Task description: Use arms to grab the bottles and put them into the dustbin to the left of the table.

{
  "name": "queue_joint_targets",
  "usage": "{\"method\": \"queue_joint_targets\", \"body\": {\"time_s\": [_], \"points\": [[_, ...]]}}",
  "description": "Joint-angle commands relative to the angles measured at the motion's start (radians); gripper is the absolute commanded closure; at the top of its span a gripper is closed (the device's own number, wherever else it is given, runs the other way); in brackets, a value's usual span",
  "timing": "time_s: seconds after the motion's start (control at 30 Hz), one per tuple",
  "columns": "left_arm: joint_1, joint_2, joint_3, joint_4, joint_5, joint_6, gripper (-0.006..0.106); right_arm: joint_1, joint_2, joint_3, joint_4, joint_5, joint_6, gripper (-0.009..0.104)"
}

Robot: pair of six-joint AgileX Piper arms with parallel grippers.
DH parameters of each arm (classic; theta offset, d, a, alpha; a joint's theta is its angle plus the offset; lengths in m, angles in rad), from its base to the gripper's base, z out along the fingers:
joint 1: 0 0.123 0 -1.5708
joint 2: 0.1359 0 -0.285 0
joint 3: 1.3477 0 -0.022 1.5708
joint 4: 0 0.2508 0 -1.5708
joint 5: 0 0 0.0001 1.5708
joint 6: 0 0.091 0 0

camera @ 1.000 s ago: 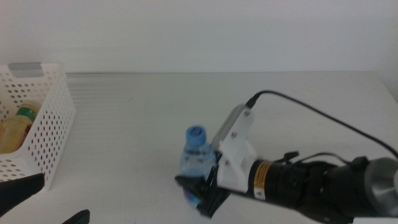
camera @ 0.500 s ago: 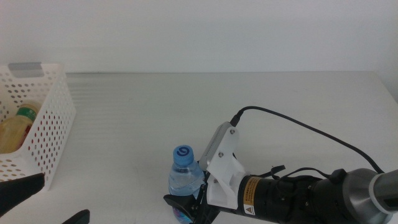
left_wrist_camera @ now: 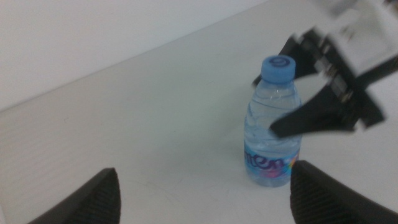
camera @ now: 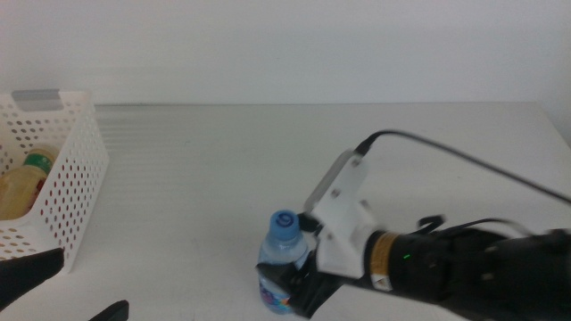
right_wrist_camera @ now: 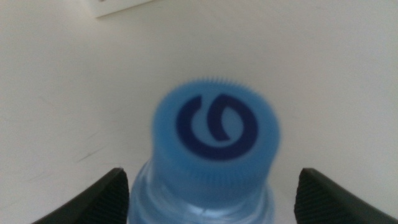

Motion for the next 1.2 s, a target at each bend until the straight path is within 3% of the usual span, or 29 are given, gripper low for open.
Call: {"method": "queue_joint_targets", "body": {"time_s": [0.0, 0.37, 0.53, 0.83, 1.07, 1.17], "points": [[-0.002, 0.014, -0.027, -0.012, -0.075, -0.014, 0.012, -0.004, -0.118, -0.013, 0.011, 0.068, 0.036, 0.0], [-0.002, 0.014, -0.027, -0.012, -0.074, -0.014, 0.012, -0.004, -0.601, 0.179, 0.011, 0.312, 0.152, 0.0], [-0.002, 0.014, -0.027, -0.012, -0.074, -0.014, 0.012, -0.004, -0.825, 0.203, 0.011, 0.539, 0.177, 0.0], [-0.002, 0.014, -0.027, -0.012, -0.074, -0.014, 0.012, -0.004, -1.126, 0.214, 0.034, 0.811, 0.168, 0.007], [-0.002, 0.014, -0.027, -0.012, -0.074, -0.014, 0.012, -0.08, -1.305, 0.217, 0.23, 0.819, -0.072, 0.019], [-0.002, 0.014, -0.027, -0.012, -0.074, -0.014, 0.012, -0.156, -1.327, 0.217, 0.381, 0.819, -0.205, 0.021]]}}
